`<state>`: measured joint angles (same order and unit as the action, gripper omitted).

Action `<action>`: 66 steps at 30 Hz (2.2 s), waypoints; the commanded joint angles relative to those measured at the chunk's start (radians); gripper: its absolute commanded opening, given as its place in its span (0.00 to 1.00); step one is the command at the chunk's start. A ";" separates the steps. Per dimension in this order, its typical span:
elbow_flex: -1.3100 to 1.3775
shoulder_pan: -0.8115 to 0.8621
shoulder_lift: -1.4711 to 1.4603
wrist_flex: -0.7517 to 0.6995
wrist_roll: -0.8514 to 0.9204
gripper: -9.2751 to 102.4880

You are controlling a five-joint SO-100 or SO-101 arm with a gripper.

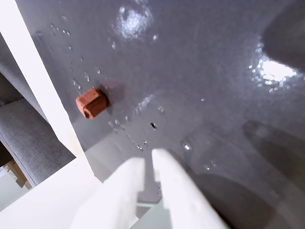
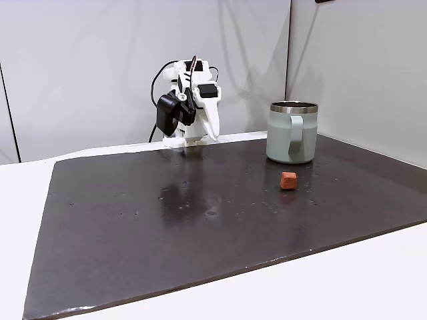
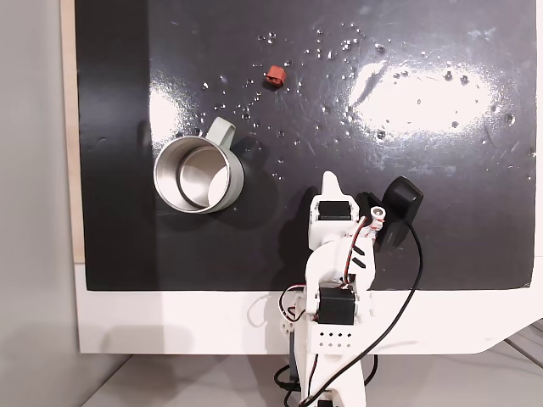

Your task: Grasp a cube and put it in the cup.

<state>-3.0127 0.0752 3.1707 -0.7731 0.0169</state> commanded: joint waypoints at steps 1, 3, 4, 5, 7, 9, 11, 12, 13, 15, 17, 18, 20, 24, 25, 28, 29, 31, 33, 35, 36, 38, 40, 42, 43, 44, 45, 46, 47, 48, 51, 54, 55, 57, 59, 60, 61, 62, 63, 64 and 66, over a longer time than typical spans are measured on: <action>0.008 0.003 0.006 0.029 -0.006 0.08; 0.008 0.002 0.006 0.029 -0.005 0.08; 0.008 0.000 0.006 0.029 -0.003 0.08; 0.008 0.000 0.006 0.029 -0.003 0.08; 0.008 0.000 0.006 0.029 -0.006 0.08; 0.008 0.002 0.006 0.029 -0.009 0.08; 0.008 0.003 0.006 0.029 -0.009 0.08; 0.008 0.003 0.006 0.029 -0.009 0.08; 0.008 0.003 0.006 0.029 -0.011 0.08; 0.008 0.003 0.006 0.029 -0.011 0.08; 0.008 0.005 0.006 0.029 -0.012 0.08; 0.008 0.005 0.006 0.029 -0.012 0.08; 0.008 0.005 0.006 0.029 -0.012 0.08; 0.008 0.005 0.008 0.032 -0.012 0.08; 0.008 0.006 0.008 0.032 -0.012 0.08; 0.021 0.032 0.008 0.025 -0.009 0.08; 0.035 0.040 0.008 0.020 -0.008 0.08; 0.074 0.044 0.008 0.002 0.000 0.08; 0.120 0.037 0.006 -0.018 0.003 0.08; 0.176 0.020 -0.021 -0.032 0.005 0.08; 0.209 0.011 -0.054 -0.035 0.002 0.08; 0.279 -0.003 -0.144 -0.029 -0.006 0.08; 0.350 -0.008 -0.235 -0.015 -0.018 0.08; 0.420 -0.018 -0.322 -0.003 -0.021 0.08; 0.456 -0.023 -0.367 0.002 -0.026 0.08; 0.494 -0.028 -0.414 0.006 -0.031 0.08; 0.535 -0.031 -0.460 0.008 -0.037 0.08; 0.578 -0.034 -0.511 0.008 -0.044 0.08; 0.621 -0.038 -0.560 0.008 -0.051 0.08; 0.664 -0.044 -0.607 0.005 -0.057 0.08; 0.781 -0.067 -0.721 -0.014 -0.066 0.08; 0.870 -0.086 -0.799 -0.032 -0.069 0.08; 0.896 -0.087 -0.822 -0.038 -0.072 0.08; 0.945 -0.091 -0.870 -0.051 -0.075 0.08; 0.991 -0.091 -0.916 -0.061 -0.075 0.08; 1.014 -0.089 -0.940 -0.067 -0.075 0.08; 1.039 -0.087 -0.968 -0.074 -0.072 0.08; 1.062 -0.084 -0.994 -0.080 -0.072 0.08; 1.086 -0.080 -1.020 -0.086 -0.072 0.08; 1.111 -0.077 -1.046 -0.092 -0.071 0.08; 1.161 -0.072 -1.097 -0.100 -0.060 0.08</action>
<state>-1.9696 -0.0092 2.1123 -0.8636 -0.0522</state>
